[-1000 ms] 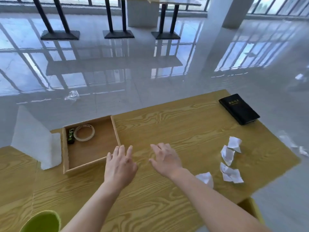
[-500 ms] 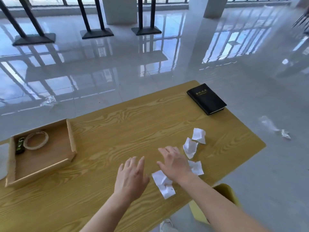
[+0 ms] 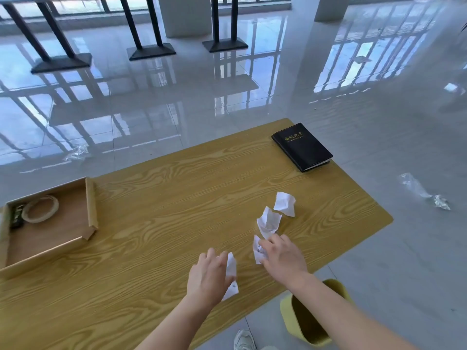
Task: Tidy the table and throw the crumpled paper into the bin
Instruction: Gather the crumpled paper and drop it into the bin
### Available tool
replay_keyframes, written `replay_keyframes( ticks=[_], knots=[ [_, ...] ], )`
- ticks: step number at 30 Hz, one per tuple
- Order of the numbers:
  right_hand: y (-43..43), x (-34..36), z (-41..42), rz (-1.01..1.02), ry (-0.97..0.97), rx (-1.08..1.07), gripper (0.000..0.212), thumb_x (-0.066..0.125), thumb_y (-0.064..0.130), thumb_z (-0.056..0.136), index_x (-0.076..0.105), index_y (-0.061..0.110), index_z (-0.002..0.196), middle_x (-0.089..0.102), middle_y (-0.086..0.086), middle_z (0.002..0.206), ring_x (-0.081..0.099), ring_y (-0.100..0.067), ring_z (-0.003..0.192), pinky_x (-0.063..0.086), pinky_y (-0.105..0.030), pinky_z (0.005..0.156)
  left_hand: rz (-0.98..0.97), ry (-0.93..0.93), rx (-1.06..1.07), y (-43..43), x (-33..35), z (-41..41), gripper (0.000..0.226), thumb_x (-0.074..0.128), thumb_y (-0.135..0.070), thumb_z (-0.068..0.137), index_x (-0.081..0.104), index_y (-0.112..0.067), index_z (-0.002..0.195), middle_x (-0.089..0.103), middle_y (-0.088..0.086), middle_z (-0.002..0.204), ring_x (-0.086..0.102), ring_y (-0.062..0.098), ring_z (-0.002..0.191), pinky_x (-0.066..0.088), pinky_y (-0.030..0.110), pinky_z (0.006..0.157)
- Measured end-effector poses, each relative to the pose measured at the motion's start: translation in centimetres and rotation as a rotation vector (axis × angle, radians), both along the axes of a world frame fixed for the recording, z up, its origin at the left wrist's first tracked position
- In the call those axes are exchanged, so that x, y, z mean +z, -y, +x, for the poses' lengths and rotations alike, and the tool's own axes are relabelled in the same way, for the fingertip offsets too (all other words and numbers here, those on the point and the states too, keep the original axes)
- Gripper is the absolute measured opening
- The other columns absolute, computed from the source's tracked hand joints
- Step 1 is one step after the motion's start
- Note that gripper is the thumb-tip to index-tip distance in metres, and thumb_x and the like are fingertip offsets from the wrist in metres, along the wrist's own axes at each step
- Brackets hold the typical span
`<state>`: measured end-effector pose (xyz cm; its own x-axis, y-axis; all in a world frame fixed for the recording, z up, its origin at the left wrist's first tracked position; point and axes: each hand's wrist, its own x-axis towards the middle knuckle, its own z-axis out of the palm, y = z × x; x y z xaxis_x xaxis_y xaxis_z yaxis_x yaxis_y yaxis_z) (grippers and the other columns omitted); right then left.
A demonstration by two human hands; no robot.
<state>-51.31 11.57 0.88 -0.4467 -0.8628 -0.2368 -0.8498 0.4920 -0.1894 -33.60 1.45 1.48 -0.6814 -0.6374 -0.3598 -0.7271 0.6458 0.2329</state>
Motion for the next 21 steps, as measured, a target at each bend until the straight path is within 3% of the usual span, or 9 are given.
replay_keyframes(
  ticks=[3,11,14,17,21],
  knots=[
    [-0.2,-0.7,-0.1,0.027,-0.001,0.003,0.026,0.057,0.033,0.090,0.055,0.026,0.116,0.053,0.003,0.114,0.045,-0.019,0.098,0.046,-0.031,0.079,-0.007,-0.001,0.002,0.1,-0.7,-0.3,0.036,0.060,-0.047,0.092,0.052,-0.026,0.119,0.049,-0.003,0.112,0.050,0.018,0.103,0.050,0.030,0.073],
    [-0.6,-2.2,-0.1,0.017,0.028,-0.011,0.026,0.057,0.027,0.092,0.055,0.026,0.118,0.048,0.002,0.116,0.043,-0.019,0.101,0.049,-0.031,0.085,-0.066,0.001,-0.023,0.8,-2.7,-0.3,0.013,0.057,-0.034,0.095,0.060,-0.024,0.103,0.047,-0.007,0.101,0.045,0.014,0.092,0.041,0.028,0.059],
    [-0.4,-2.6,0.0,-0.013,0.037,-0.030,0.015,0.052,0.024,0.095,0.060,0.023,0.108,0.049,0.002,0.112,0.042,-0.018,0.097,0.049,-0.029,0.082,-0.061,-0.039,0.003,1.4,-3.0,-0.5,0.012,0.054,-0.035,0.095,0.061,-0.026,0.098,0.045,-0.010,0.094,0.045,0.014,0.089,0.042,0.029,0.059],
    [-0.4,-2.7,0.1,-0.050,0.051,-0.055,0.018,0.046,0.023,0.098,0.064,0.018,0.096,0.052,0.002,0.108,0.044,-0.017,0.092,0.049,-0.029,0.077,-0.062,-0.074,0.028,1.7,-2.9,-0.7,0.015,0.051,-0.038,0.096,0.062,-0.027,0.095,0.048,-0.011,0.089,0.048,0.012,0.084,0.044,0.028,0.061],
    [-0.4,-2.5,0.1,-0.113,0.063,-0.082,0.017,0.046,0.023,0.097,0.063,0.018,0.096,0.054,0.003,0.105,0.046,-0.016,0.090,0.048,-0.027,0.075,-0.074,-0.116,0.037,2.2,-2.3,-1.0,0.019,0.047,-0.038,0.098,0.064,-0.030,0.103,0.053,-0.010,0.089,0.050,0.012,0.083,0.040,0.026,0.062]
  ],
)
